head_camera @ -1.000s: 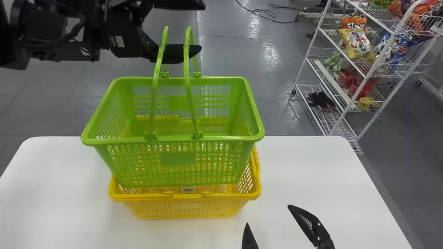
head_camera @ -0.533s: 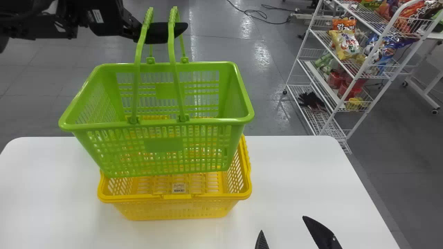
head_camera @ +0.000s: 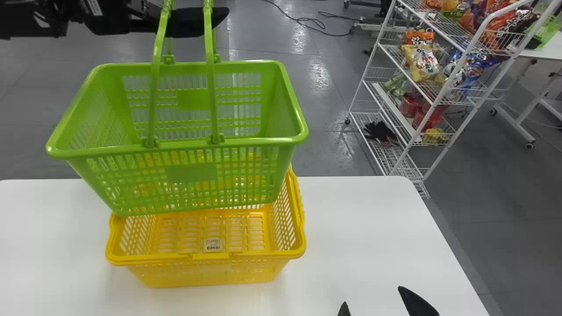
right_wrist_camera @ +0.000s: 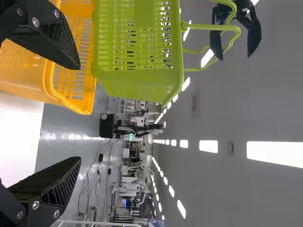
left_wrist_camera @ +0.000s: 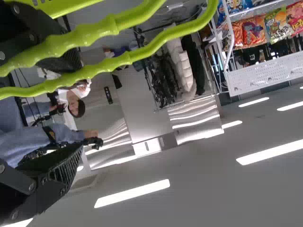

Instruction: Grasp handle with right gripper to insert into left gripper then lift and swing left to center

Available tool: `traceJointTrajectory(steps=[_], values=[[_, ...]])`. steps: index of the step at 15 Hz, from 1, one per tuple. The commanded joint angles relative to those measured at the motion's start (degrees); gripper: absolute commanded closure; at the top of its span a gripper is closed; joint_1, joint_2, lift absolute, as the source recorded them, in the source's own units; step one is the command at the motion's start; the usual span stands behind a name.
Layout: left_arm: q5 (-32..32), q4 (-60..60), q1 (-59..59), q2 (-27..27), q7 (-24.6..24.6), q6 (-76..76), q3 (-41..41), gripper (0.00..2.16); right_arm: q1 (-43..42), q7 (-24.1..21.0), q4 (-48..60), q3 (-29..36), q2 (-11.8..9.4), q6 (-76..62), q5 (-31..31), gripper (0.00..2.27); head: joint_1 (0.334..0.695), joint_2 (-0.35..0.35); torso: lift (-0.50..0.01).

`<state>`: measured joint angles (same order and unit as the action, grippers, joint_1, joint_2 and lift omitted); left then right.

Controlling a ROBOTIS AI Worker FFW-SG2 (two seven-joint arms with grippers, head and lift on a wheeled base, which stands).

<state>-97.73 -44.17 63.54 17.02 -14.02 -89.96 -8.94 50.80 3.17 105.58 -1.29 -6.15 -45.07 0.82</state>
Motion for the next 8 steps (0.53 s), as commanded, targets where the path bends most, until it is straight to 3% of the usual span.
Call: traceJointTrajectory(steps=[1,4,8], values=[[-0.4,0.0,0.0,0.6,0.4,-0.1,-0.7,1.86,0.1,0.0,-0.6,0.1,0.3,-0.5,0.0,0.14,0.676,-0.207,-0.093],[-0.4,0.0,0.5,1.3,0.6,-0.1,-1.6,2.09,0.2,0.0,-1.0,0.1,0.5,-1.4,0.0,0.14,0.684,-0.206,-0.093],[-0.4,-0.3,1.0,3.3,0.8,-0.1,-2.3,2.09,0.4,0.0,-1.3,0.2,0.5,-2.6,-0.7,0.14,0.685,-0.199,-0.093]])
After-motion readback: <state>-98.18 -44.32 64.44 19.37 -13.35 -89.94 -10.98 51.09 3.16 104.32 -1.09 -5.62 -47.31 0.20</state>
